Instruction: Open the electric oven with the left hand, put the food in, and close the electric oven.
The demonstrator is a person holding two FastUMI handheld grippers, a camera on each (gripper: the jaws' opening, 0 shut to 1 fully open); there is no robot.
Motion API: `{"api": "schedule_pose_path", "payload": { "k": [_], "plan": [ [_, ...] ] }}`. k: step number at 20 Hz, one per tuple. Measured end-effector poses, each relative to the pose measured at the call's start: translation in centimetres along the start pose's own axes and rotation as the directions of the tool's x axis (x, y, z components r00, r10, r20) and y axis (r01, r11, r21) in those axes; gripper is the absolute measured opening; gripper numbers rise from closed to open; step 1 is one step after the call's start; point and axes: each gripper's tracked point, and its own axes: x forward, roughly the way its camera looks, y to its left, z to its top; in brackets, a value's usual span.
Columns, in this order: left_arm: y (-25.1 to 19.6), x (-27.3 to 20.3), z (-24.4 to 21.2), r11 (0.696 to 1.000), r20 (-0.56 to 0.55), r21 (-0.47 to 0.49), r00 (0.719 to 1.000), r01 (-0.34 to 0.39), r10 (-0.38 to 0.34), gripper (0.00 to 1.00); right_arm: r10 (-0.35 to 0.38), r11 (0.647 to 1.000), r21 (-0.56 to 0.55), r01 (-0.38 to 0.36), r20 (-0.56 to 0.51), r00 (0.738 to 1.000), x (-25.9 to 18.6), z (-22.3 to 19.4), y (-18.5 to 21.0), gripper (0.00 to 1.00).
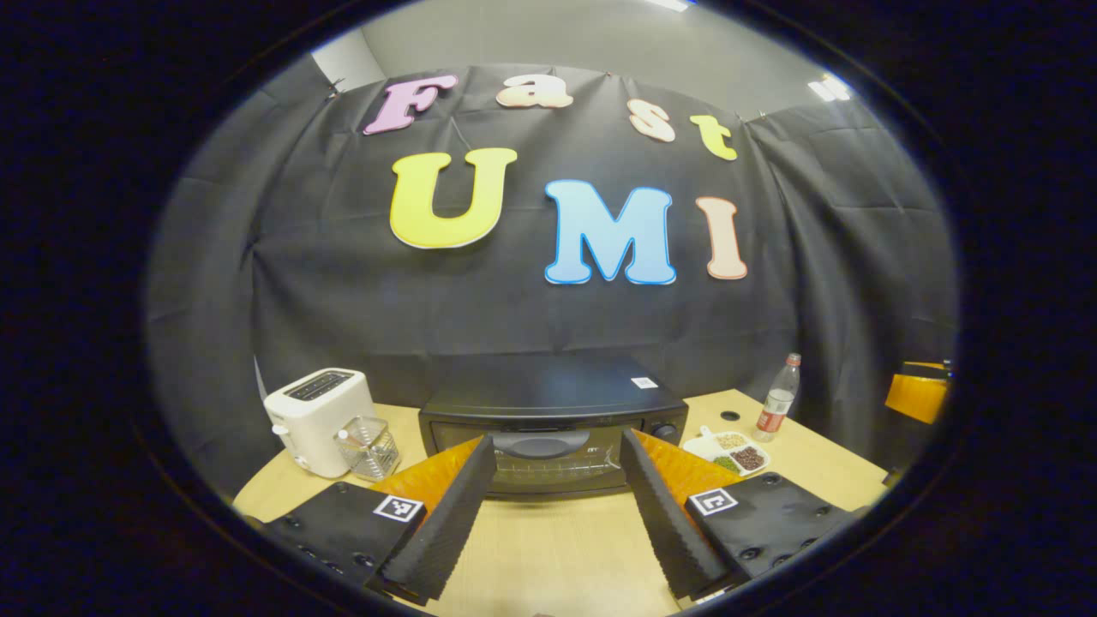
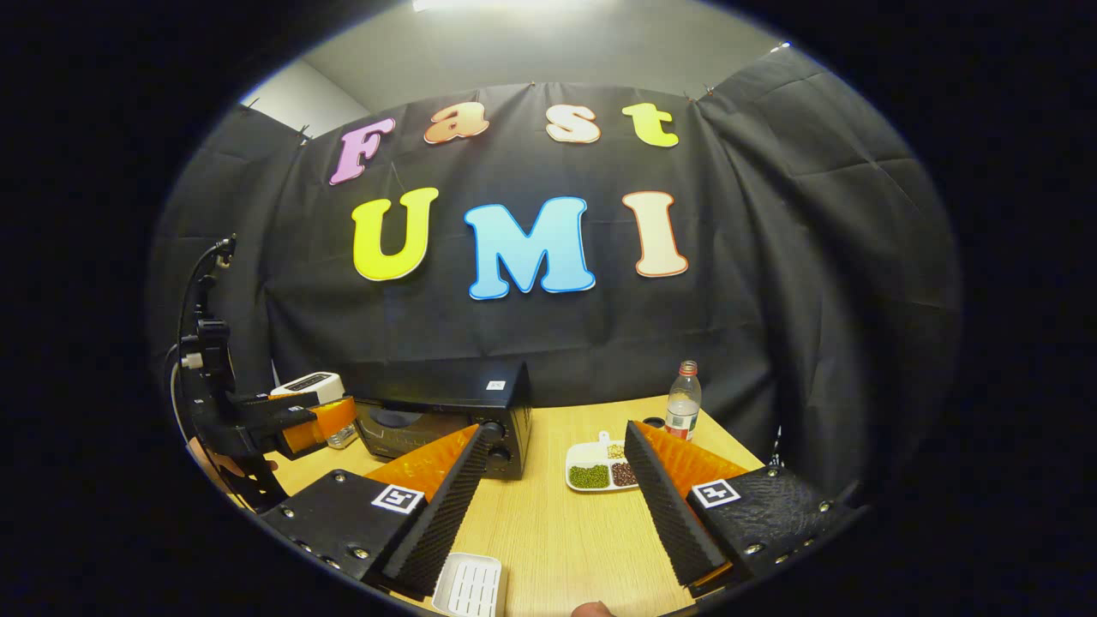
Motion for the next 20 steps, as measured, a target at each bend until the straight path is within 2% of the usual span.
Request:
{"api": "schedule_pose_path", "payload": {
  "k": [3,7,12,20],
  "plan": [
    [-1.1,-3.1,1.6,1.000,0.035,-0.003,0.999,-0.009,0.009,0.91,0.026,1.000,-0.008,-0.026,0.017,1.000,-1.0,0.3,0.0,0.98],
    [-2.4,-6.3,3.0,1.000,0.063,0.014,0.998,-0.017,0.016,0.91,0.043,0.999,-0.008,-0.043,0.044,0.998,-2.7,1.0,-0.3,0.98],
    [-4.1,-11.1,4.8,0.998,0.105,0.013,0.993,-0.054,0.052,1.00,0.059,0.998,-0.015,-0.057,0.094,0.994,-5.0,2.2,-1.1,0.98],
    [-6.2,-18.6,6.8,0.992,0.160,0.018,0.980,-0.126,0.121,1.00,0.130,0.991,-0.049,-0.124,0.147,0.980,-7.9,3.9,-1.2,0.97]
  ]
}}
